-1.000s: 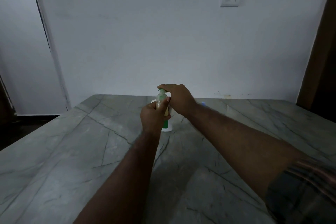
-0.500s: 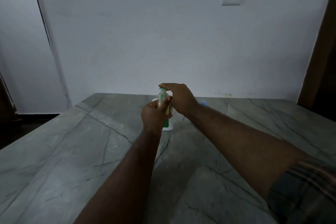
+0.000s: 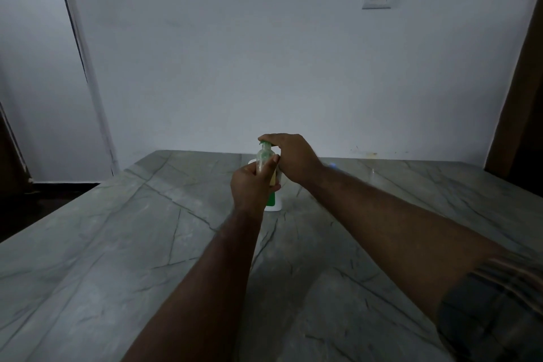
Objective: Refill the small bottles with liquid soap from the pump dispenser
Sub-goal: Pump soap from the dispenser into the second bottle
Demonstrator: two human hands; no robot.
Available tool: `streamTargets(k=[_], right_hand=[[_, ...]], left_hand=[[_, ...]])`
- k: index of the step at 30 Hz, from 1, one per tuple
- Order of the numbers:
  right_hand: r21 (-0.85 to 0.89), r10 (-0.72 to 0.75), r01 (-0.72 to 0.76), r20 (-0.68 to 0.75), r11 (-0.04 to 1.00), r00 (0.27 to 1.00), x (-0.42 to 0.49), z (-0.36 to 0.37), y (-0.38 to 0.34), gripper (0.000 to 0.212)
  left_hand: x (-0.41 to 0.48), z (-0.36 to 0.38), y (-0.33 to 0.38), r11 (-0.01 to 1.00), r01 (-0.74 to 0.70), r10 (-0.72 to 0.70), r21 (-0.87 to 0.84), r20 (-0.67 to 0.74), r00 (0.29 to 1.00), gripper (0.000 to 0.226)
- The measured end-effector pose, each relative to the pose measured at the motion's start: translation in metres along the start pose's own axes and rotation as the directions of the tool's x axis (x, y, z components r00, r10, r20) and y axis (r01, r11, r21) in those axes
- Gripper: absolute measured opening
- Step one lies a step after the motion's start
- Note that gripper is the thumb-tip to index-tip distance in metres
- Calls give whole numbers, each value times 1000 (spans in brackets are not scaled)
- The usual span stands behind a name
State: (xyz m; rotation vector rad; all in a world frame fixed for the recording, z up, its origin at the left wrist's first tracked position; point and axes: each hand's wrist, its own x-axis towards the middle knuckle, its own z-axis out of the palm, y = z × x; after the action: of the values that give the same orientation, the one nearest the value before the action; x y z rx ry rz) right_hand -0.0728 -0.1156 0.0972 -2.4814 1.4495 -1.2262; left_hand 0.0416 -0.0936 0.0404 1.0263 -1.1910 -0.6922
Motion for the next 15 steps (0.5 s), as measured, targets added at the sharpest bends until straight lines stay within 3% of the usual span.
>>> streamTargets(k=[15], right_hand=[[-55, -27, 28, 25, 998, 999, 7, -5, 1, 48]], left_hand=[[2, 1, -1, 1000, 16, -16, 5, -4, 1000, 35]])
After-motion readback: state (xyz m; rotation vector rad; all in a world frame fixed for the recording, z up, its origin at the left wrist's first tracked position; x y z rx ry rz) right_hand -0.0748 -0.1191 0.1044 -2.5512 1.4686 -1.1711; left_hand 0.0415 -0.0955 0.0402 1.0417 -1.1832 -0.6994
